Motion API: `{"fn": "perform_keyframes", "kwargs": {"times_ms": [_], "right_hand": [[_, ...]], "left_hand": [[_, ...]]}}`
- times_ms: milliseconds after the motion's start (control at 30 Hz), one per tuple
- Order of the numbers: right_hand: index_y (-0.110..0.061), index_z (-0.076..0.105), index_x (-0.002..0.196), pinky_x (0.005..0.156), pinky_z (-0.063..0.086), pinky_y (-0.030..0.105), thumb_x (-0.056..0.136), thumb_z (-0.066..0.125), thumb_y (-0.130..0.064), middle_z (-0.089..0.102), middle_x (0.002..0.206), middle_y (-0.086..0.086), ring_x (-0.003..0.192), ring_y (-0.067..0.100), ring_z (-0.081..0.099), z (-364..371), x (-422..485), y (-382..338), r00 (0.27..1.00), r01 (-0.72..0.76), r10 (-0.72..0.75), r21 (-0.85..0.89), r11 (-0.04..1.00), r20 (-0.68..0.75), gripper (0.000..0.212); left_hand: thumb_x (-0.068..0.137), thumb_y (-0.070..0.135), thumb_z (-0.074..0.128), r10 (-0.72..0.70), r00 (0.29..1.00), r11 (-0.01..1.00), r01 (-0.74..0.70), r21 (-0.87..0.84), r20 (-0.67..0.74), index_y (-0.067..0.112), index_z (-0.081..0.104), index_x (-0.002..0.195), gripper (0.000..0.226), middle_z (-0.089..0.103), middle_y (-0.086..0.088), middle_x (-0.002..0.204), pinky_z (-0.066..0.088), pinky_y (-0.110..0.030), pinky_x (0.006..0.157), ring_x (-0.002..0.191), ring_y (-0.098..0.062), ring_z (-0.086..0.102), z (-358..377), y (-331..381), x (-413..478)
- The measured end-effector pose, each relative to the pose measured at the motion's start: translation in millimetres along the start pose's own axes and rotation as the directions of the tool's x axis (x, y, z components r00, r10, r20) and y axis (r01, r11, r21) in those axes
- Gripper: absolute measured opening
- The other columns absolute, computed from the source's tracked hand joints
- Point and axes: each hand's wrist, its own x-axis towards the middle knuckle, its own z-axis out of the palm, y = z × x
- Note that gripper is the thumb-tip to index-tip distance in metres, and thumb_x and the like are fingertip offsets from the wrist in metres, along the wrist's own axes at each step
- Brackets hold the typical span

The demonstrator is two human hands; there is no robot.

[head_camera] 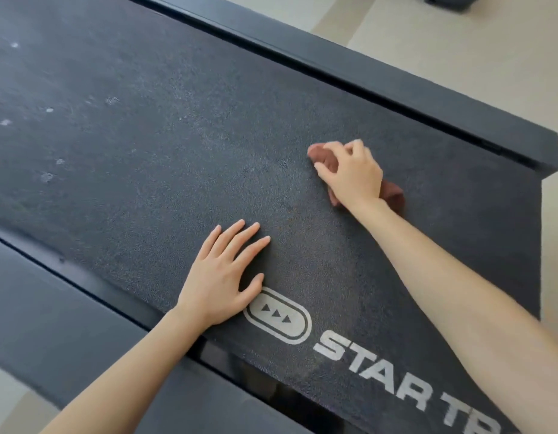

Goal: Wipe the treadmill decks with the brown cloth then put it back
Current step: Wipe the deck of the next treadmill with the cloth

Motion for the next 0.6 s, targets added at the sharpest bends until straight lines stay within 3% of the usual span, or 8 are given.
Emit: {"fn": "perform_keyframes", "kwargs": {"times_ms": [100,200,333,433,500,600], "right_hand": [[-0.025,0.060,0.113,0.077,0.043,0.035,0.086,0.057,-0.049,0.051,0.109,0.008,0.101,0.030,0.053,2.7,-4.4,-14.4,1.000,-0.008,0.008,-0.001,1.000,-0.013,0.036],[-0.024,0.065,0.105,0.067,0.046,0.032,0.081,0.064,-0.044,0.055,0.100,0.007,0.087,0.026,0.058,-12.1,-76.1,-26.5,0.982,0.187,-0.184,0.074,0.980,-0.041,0.031],[-0.027,0.062,0.106,0.068,0.049,0.029,0.081,0.063,-0.042,0.057,0.101,0.003,0.085,0.018,0.057,-35.2,-192.3,-21.3,0.909,0.406,-0.416,0.213,0.889,0.003,0.029],[-0.029,0.062,0.106,0.065,0.051,0.032,0.080,0.064,-0.043,0.060,0.098,0.002,0.082,0.019,0.058,-37.8,-197.7,-6.3,0.848,0.514,-0.529,0.239,0.824,0.002,0.029],[-0.026,0.066,0.102,0.062,0.050,0.033,0.078,0.066,-0.042,0.060,0.094,0.003,0.079,0.021,0.059,-33.0,-160.7,-6.6,0.864,0.489,-0.503,0.230,0.841,-0.001,0.029],[-0.024,0.066,0.107,0.069,0.048,0.036,0.081,0.066,-0.041,0.057,0.100,0.007,0.088,0.027,0.058,-20.2,-79.0,-15.5,0.958,0.281,-0.285,0.118,0.952,0.015,0.032]], "left_hand": [[0.085,0.043,0.042,0.003,1.000,1.000,-0.003,-0.013,-0.006,0.026,0.045,0.138,0.055,0.036,0.003,0.148,0.018,-0.046,0.115,0.141,-0.019,0.024,0.5,0.1,0.2],[0.084,0.041,0.043,-0.007,1.000,1.000,0.007,-0.019,-0.015,0.026,0.046,0.137,0.056,0.037,0.003,0.148,0.018,-0.046,0.115,0.141,-0.019,0.025,0.4,0.8,0.1],[0.083,0.038,0.042,-0.031,0.999,0.998,0.030,-0.049,-0.013,0.023,0.046,0.137,0.057,0.037,0.005,0.148,0.016,-0.044,0.116,0.141,-0.017,0.025,-0.8,1.0,0.4],[0.083,0.037,0.042,-0.028,1.000,0.999,0.028,-0.037,-0.014,0.022,0.046,0.137,0.056,0.037,0.005,0.148,0.017,-0.044,0.116,0.141,-0.018,0.026,-2.1,1.6,0.5],[0.083,0.037,0.042,-0.030,1.000,0.999,0.029,-0.027,-0.008,0.022,0.046,0.137,0.056,0.037,0.005,0.148,0.017,-0.044,0.116,0.141,-0.018,0.026,-2.6,2.9,0.6],[0.084,0.037,0.041,-0.038,0.999,0.999,0.038,-0.003,0.005,0.021,0.046,0.137,0.056,0.037,0.004,0.148,0.018,-0.045,0.115,0.141,-0.018,0.026,-5.3,5.1,0.8]]}}
